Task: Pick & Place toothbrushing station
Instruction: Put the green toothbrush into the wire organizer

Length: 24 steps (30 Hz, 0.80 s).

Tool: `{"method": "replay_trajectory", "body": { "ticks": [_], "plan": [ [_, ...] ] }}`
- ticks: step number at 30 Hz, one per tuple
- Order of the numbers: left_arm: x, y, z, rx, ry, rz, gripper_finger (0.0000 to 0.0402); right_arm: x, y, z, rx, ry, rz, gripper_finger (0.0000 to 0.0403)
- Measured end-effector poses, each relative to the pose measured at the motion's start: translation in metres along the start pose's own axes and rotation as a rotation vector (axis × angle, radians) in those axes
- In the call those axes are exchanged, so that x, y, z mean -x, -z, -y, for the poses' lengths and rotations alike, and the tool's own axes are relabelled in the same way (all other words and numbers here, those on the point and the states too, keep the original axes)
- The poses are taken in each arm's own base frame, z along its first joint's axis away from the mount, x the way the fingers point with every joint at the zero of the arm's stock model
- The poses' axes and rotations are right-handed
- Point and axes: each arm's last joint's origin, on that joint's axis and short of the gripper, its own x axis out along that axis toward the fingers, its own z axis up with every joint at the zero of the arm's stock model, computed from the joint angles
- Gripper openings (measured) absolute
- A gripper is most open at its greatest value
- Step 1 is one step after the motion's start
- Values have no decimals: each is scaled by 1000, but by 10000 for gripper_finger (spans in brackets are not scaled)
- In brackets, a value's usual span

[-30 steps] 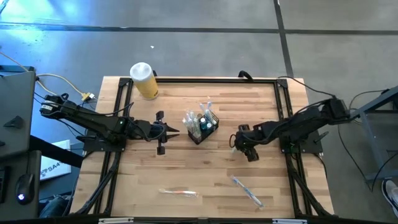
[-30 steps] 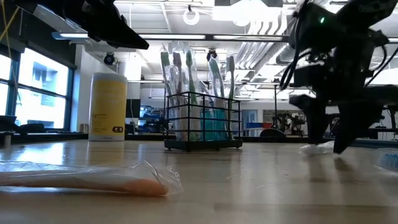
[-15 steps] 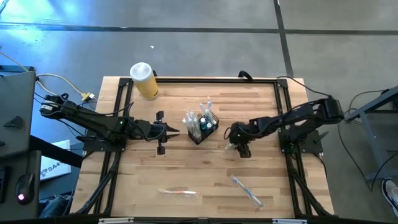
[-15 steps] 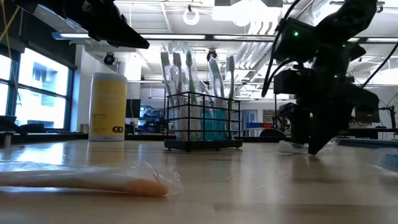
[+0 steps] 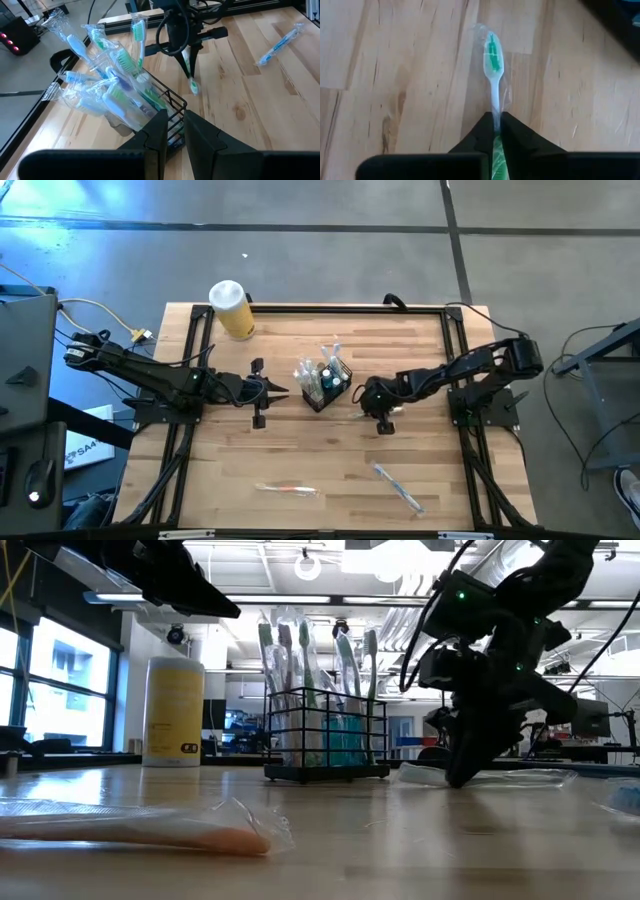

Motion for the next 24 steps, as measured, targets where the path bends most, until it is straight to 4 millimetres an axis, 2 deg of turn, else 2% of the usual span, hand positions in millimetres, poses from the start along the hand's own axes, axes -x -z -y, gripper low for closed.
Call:
{"method": "replay_trajectory", "body": {
  "ticks": [7, 11, 16, 21, 24],
  "plan": [
    [0, 0, 0, -1, 0, -3, 58, 15, -24, -16, 79, 32, 13, 17],
    [0, 1, 0, 0, 0, -7, 58, 46, -44, -34, 153, 192, 42, 15],
    [0, 1, 0, 6, 3, -12, 58, 87, -54, -48, 186, 356, 110, 17],
    [0, 2, 0, 5, 6, -15, 58, 125, -48, -50, 170, 391, 234, 17],
    [0, 2, 0, 3, 7, -20, 58, 134, -42, -45, 134, 396, 345, 17]
  ]
}}
